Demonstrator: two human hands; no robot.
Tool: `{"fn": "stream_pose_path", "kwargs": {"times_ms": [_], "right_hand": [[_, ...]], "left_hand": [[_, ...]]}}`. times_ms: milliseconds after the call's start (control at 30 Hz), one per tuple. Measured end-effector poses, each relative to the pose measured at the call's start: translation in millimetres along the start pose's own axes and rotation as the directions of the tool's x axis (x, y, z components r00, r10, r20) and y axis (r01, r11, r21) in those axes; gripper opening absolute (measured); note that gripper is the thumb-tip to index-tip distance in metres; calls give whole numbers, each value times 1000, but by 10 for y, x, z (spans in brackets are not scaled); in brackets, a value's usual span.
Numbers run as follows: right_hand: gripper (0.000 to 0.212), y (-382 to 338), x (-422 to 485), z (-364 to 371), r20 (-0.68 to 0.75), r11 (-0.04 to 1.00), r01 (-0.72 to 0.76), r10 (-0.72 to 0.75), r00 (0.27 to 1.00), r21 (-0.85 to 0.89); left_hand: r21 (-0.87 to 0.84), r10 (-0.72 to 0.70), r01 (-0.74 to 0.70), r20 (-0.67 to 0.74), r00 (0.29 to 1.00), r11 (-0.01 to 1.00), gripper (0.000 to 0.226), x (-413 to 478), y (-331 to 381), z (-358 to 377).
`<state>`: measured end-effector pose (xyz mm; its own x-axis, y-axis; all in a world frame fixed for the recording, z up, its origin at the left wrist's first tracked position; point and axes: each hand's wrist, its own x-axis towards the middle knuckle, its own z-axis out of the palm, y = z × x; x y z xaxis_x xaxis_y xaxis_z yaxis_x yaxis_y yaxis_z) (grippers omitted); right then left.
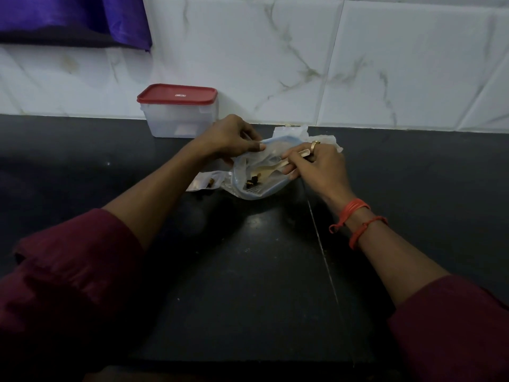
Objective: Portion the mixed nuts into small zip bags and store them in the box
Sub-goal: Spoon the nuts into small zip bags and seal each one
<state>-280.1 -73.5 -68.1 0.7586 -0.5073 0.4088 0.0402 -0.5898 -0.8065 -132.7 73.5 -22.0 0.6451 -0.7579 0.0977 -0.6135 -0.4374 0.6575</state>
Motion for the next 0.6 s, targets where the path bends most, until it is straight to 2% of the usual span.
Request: {"fn": "stream_pose_path", "kwargs": {"times_ms": [100,267,433,600], "right_hand": [[18,29,7,22,66,1000,-16,17,998,-17],[46,2,14,-22,187,999,10,-3,982,-37],[29,-3,50,-69,236,998,43,-31,971,-45],[29,18,83,-140,306,994,56,-24,952,-98]], "left_hand": [[-4,-1,1,-2,1000,1000,29,5,-2,6],[-37,-7,6,-11,1000,999,27,9,-22,8],[-66,9,-9,-10,1000,998,26,0,-6,7],[-76,21,-22,-14,1000,997,27,-12,-6,7]]}}
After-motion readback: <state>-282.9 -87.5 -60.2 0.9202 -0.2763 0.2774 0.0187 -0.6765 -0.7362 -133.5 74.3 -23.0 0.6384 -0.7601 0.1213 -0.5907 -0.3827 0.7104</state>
